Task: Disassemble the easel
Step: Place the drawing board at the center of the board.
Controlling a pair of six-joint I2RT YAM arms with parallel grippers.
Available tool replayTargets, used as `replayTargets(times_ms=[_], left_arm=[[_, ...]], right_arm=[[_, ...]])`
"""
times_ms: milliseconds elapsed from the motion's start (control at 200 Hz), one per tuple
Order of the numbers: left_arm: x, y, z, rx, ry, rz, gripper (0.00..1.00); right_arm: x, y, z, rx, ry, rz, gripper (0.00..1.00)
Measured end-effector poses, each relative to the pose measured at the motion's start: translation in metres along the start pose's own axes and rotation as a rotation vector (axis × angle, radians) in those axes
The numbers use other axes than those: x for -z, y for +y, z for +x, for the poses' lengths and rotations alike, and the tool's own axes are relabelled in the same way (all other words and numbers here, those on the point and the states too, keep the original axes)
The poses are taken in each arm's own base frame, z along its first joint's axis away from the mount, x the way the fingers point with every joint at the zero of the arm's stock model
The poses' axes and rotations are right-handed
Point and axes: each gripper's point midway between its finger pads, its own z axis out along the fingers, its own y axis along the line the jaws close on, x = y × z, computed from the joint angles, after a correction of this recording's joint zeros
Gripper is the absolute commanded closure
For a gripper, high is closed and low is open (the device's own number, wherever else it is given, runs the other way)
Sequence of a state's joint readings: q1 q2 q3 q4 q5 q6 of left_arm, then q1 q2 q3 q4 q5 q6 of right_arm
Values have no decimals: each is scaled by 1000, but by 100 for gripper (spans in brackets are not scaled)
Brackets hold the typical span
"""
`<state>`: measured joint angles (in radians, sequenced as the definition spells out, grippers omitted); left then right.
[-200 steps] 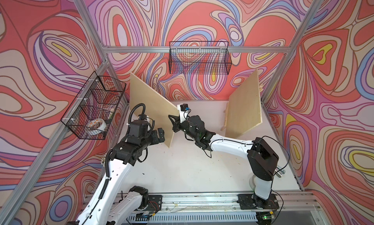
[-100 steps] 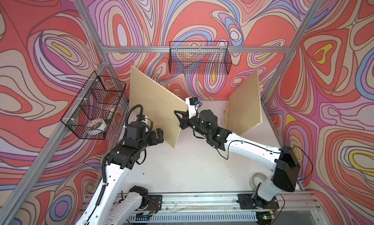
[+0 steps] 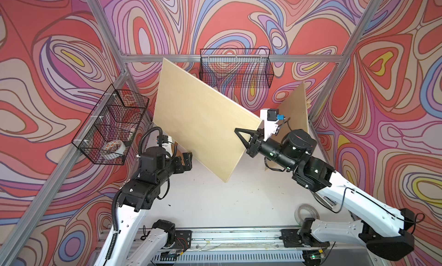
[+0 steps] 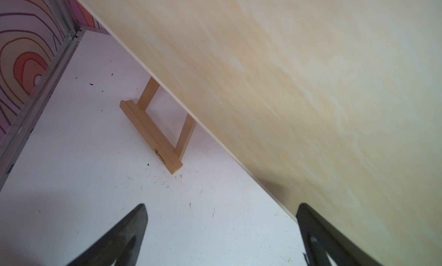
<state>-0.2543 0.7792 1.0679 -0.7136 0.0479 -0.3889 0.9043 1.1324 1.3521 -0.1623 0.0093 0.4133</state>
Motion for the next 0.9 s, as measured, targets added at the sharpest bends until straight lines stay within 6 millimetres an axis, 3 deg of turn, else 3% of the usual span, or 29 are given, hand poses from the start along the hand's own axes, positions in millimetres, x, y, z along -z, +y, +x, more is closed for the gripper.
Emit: replayTargets(times_ms=[270,426,621,901], left_arm=[[32,-30,-30,-2,-61,127,0],[40,-38,-32,-4,-48,165,0],[23,-40,-20,4,35,168,3],[-19,-22,24,13,208,98,5]], right_arm=[[64,-10,27,-30,195,76,100],[104,-14,41,-56,289,105,100],[137,-13,42,-79,347,132,100],[138,-19,64,-105,487,180,100]])
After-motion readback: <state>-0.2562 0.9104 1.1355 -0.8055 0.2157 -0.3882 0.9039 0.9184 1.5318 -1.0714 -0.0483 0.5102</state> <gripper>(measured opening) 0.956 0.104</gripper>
